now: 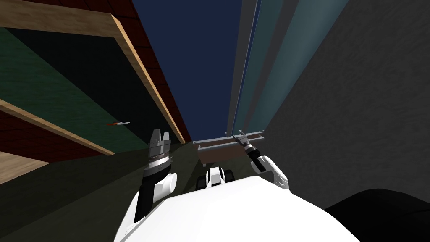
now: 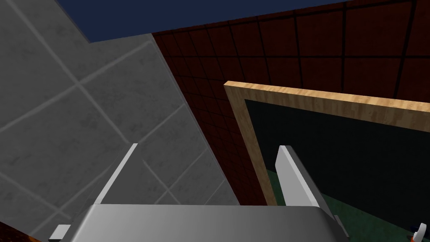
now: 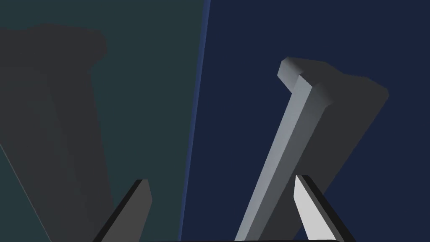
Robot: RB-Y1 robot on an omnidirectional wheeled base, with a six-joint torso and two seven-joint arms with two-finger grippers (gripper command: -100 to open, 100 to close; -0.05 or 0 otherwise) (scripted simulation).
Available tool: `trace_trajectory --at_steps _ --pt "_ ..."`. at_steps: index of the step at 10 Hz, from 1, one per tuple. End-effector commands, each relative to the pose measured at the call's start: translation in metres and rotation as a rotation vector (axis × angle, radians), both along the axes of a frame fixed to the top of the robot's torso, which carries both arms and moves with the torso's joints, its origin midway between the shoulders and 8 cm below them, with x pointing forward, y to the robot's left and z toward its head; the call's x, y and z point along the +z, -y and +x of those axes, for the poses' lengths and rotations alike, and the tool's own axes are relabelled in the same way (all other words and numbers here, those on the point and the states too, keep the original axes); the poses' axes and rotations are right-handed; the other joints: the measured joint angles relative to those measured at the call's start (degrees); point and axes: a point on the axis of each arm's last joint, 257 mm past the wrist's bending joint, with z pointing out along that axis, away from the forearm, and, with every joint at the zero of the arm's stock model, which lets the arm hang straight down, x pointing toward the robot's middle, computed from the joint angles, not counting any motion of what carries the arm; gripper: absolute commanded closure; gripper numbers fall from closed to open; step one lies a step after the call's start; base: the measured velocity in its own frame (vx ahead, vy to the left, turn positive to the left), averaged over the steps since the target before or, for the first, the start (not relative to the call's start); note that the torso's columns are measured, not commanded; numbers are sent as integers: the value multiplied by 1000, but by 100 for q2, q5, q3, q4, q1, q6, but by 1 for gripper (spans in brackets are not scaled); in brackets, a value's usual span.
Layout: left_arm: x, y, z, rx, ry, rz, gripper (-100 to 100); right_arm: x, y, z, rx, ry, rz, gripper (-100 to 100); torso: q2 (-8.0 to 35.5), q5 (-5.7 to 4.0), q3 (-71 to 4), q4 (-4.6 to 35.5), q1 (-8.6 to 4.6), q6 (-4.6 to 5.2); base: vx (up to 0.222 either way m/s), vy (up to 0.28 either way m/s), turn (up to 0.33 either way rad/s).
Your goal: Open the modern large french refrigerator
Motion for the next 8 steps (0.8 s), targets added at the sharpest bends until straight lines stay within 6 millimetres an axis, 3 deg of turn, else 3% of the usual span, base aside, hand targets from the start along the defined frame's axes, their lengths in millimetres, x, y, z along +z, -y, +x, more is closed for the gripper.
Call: trace_trajectory --at_steps 1,8 --pt "0 0 0 0 0 0 0 -15 7 3 -23 -23 -107 -100 -2 2 -1 0 6 0 17 84 -10" --pt "0 0 0 0 0 0 0 -60 41 6 -76 -105 -510 -100 -19 -5 -11 -8 -8 -7 17 103 -12"
